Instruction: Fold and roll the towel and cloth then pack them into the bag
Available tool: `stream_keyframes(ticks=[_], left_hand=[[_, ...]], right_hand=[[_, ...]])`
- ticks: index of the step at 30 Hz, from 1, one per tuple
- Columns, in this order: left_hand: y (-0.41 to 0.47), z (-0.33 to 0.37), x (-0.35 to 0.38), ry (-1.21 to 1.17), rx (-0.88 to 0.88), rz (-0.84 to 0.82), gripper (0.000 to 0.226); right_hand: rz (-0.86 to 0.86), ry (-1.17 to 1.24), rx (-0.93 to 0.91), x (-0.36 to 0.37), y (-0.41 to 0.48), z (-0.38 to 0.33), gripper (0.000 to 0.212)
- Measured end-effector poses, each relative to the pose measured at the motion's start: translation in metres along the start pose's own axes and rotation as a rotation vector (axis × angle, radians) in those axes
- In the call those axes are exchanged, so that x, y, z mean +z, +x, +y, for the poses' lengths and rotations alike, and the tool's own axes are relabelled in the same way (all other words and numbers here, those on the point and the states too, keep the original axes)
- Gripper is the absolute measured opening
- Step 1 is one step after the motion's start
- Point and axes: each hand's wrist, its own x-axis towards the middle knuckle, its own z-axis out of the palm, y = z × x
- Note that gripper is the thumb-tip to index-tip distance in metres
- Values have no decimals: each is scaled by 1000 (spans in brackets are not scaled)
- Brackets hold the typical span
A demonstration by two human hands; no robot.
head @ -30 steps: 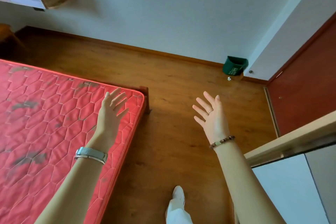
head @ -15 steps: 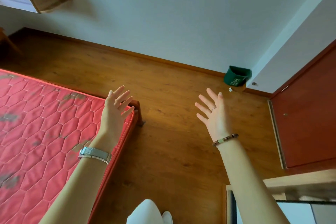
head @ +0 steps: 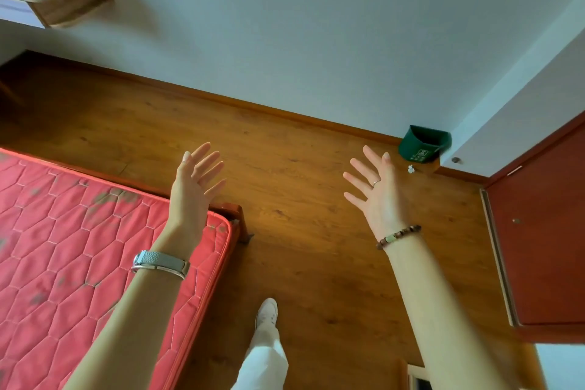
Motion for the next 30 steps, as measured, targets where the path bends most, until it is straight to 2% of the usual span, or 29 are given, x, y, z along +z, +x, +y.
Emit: stream_keyframes(ticks=[13,23,30], left_hand=[[155,51,-7,-13,64,-28,53],[238,53,6,-51,63,59,56],[316,50,39,-73,94,167,59]], right_hand=[[-68,52,4,85,135,-39,54],[-127,51,32,113,241,-60,53],[-231,10,57,130,346,-84,52]])
